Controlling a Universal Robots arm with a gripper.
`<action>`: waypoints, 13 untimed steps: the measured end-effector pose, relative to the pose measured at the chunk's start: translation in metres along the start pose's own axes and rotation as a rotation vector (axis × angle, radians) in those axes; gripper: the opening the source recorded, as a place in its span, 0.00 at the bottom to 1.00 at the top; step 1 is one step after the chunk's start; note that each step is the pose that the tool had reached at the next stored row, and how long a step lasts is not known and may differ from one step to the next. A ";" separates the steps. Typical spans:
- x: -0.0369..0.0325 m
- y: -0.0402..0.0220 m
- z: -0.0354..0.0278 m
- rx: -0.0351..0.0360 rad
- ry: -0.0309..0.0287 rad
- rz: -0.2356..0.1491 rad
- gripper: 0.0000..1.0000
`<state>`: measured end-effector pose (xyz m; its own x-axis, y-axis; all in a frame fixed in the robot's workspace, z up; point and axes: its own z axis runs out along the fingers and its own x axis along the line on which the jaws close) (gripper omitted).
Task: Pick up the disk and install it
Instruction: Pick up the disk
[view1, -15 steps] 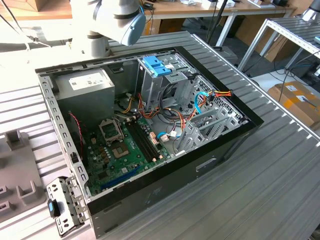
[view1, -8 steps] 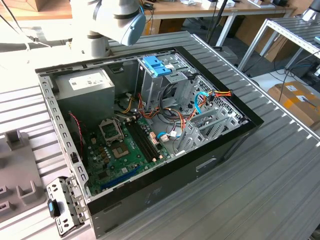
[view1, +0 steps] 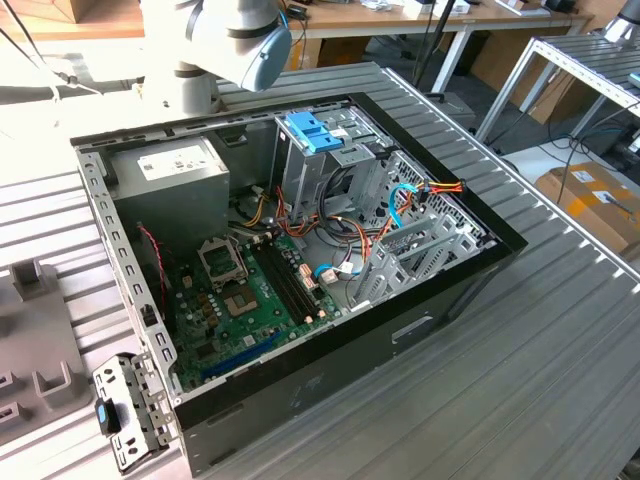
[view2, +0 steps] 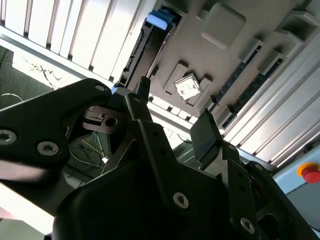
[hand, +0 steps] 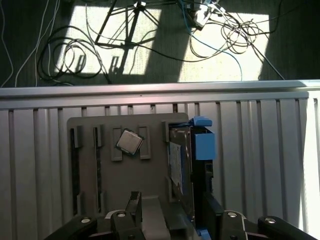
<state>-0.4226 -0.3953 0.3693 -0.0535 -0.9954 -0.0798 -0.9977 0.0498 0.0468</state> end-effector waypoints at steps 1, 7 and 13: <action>-0.0005 0.0000 0.0001 0.0000 0.0000 0.000 0.60; -0.0043 0.0002 0.0010 0.0000 0.0000 0.000 0.60; -0.0063 0.0005 0.0018 0.0001 -0.0001 0.000 0.60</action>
<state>-0.4229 -0.3889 0.3680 -0.0534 -0.9954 -0.0798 -0.9977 0.0497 0.0468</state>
